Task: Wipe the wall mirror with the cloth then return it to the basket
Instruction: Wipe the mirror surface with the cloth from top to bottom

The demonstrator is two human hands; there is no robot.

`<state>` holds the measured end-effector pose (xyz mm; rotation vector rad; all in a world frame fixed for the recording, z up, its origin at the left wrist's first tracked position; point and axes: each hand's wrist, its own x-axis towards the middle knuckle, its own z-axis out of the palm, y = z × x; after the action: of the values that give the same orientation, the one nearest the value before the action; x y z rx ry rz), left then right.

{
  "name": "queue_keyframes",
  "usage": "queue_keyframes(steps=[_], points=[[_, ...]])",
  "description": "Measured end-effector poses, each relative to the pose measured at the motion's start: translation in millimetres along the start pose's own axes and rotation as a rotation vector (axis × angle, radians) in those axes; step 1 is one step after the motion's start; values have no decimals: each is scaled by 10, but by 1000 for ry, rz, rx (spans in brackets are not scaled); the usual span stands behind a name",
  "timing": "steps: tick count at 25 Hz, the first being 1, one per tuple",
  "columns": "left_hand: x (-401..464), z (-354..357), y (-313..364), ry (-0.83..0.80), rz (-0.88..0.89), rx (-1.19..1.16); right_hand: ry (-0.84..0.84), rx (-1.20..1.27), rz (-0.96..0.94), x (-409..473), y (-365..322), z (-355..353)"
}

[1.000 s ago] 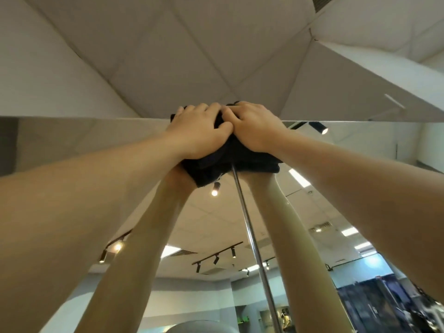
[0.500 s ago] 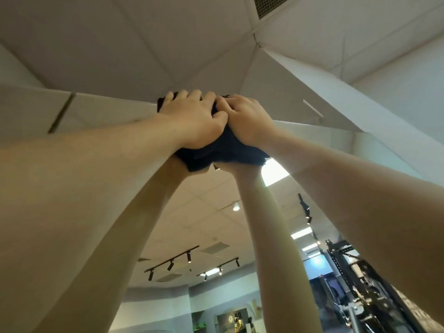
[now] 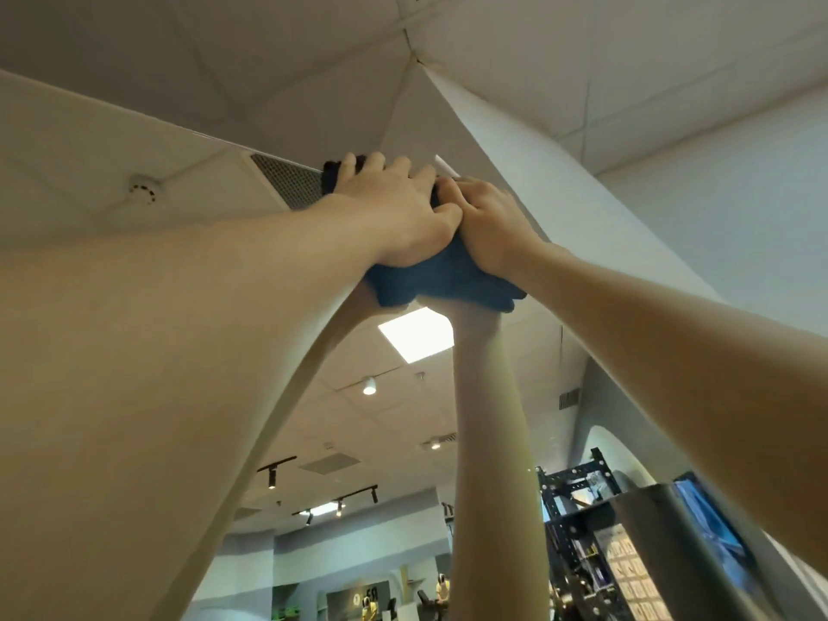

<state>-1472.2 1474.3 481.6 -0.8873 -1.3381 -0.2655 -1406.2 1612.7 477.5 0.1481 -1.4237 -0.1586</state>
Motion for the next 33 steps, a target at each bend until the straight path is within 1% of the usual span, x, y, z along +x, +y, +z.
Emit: queue_keyframes(steps=[4,9,17,22,26,29,33], points=[[259,244,460,-1,32,-20,6,-6,47,-95,524,-212],[508,457,840,-18,90,-47,20,-3,98,-222,928,-387],[666,680,1421,-19,104,-42,6,-27,108,-357,1533,-610],[540,696,1439,-13,83,-12,-17,-81,81,-484,1543,-616],[150,734,1732,-36,94,-26,-41,-21,76,-983,1562,-733],[-75,738,1883,-94,133,-35,-59,21,101,-1300,1588,-782],[-110,590,1875,-188,175,-23,-83,13,150,-1303,1476,-818]])
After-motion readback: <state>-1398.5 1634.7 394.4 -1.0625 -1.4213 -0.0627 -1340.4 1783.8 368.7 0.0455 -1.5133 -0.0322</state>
